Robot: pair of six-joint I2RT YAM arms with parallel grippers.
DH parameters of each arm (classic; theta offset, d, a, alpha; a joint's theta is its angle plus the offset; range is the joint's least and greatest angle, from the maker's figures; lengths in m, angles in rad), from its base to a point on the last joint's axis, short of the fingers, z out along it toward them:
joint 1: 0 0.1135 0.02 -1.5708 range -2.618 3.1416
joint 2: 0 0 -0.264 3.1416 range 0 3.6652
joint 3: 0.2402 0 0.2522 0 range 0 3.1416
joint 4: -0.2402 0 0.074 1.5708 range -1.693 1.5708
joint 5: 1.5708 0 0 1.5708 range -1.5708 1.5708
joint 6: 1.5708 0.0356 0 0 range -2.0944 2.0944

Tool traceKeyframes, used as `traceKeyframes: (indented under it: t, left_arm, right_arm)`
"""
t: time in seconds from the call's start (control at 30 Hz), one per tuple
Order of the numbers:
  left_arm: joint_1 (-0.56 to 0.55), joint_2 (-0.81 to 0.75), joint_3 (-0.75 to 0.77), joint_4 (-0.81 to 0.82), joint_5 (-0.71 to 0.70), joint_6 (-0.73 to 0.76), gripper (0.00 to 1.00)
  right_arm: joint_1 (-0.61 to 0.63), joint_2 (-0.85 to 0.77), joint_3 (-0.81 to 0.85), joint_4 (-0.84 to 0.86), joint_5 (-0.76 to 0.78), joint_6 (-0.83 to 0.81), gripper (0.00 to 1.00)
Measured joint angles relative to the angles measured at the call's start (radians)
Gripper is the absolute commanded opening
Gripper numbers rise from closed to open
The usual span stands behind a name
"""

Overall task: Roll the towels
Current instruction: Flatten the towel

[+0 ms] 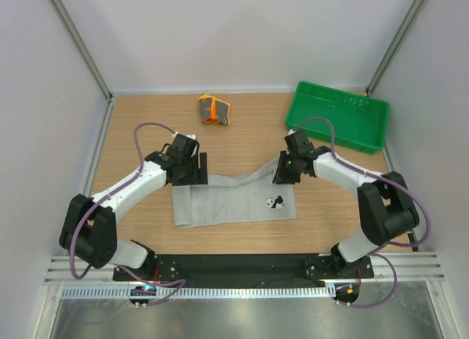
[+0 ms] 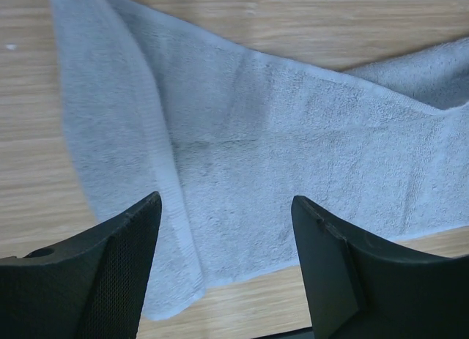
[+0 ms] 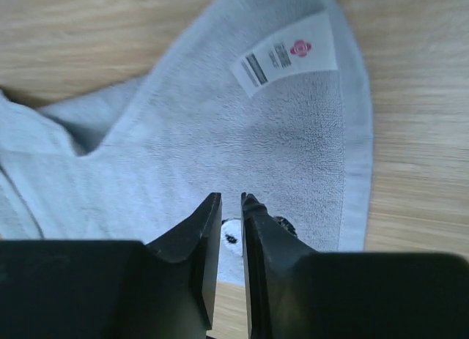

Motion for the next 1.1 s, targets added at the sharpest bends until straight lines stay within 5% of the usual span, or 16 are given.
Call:
traceKeyframes:
  t: [0.2,0.6,1.1]
  left_arm:
    - [-0.043,0.130,-0.019,0.130,0.028,-0.062,0.72]
    - [-0.037,0.233,-0.047,0.216,-0.033,-0.087,0.72]
    - [0.183,0.177,-0.048,0.076,-0.184,-0.058,0.73]
  right_arm:
    - [0.011,0.145,-0.067,0.090,-0.077,0.010,0.17]
    - [0.011,0.154,-0.098,0.206,-0.110,0.010,0.15]
    - [-0.028,0.144,-0.122,0.213,-0.133,0.014,0.19]
